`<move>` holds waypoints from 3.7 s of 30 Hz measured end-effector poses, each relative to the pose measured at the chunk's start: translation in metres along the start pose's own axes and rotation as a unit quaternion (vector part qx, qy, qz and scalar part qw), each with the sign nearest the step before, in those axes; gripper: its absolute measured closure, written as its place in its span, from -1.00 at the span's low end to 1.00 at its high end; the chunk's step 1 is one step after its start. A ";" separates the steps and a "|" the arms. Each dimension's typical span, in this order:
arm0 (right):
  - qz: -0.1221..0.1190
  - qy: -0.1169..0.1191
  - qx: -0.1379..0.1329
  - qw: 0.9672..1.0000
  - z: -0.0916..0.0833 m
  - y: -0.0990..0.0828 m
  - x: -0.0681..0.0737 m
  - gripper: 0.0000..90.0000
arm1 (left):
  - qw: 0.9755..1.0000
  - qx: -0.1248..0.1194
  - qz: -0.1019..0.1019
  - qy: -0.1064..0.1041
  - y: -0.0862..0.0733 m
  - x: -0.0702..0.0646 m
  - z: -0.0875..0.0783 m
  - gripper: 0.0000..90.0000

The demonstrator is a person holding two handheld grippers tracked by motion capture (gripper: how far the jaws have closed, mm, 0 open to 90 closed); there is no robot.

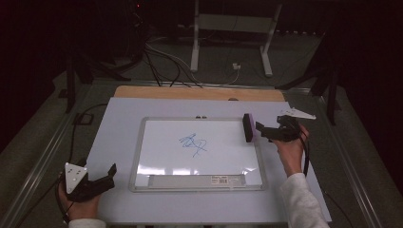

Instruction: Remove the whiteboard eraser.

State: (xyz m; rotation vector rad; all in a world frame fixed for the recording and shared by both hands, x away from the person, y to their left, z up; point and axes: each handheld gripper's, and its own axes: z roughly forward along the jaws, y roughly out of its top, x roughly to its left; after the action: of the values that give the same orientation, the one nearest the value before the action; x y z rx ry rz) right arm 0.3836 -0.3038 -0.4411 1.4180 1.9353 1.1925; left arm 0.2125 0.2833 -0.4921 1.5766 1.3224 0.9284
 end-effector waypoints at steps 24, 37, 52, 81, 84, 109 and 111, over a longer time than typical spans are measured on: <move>0.041 0.005 0.081 0.996 0.032 -0.010 -0.005 0.18 | 1.000 0.000 0.000 0.000 0.000 0.000 0.000 -0.98; 0.082 0.019 0.100 0.991 0.048 -0.015 -0.005 0.22 | 1.000 0.000 0.001 -0.001 0.000 0.000 0.000 -0.98; 0.138 0.056 0.114 0.982 0.064 -0.021 0.003 -0.15 | 1.000 0.001 0.000 0.000 0.000 0.001 0.000 -0.98; 0.127 0.056 0.116 0.984 0.064 -0.022 0.010 -0.09 | 1.000 0.001 0.002 0.001 0.000 0.001 0.001 -0.98; 0.124 0.056 0.112 0.984 0.062 -0.020 0.011 -0.08 | 1.000 0.001 0.001 0.001 0.000 0.001 0.001 -0.98; 0.116 0.060 0.090 0.987 0.053 -0.013 0.014 -0.09 | 1.000 0.003 0.003 0.001 -0.001 0.001 0.001 -0.98; 0.115 0.060 0.089 0.988 0.052 -0.012 0.014 -0.08 | 1.000 0.003 0.003 0.001 -0.001 0.001 0.001 -0.98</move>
State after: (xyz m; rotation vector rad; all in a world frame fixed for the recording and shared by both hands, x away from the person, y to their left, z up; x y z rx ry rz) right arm 0.4121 -0.2724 -0.4768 1.7378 2.0467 1.2581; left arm 0.2133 0.2841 -0.4930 1.5845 1.3239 0.9310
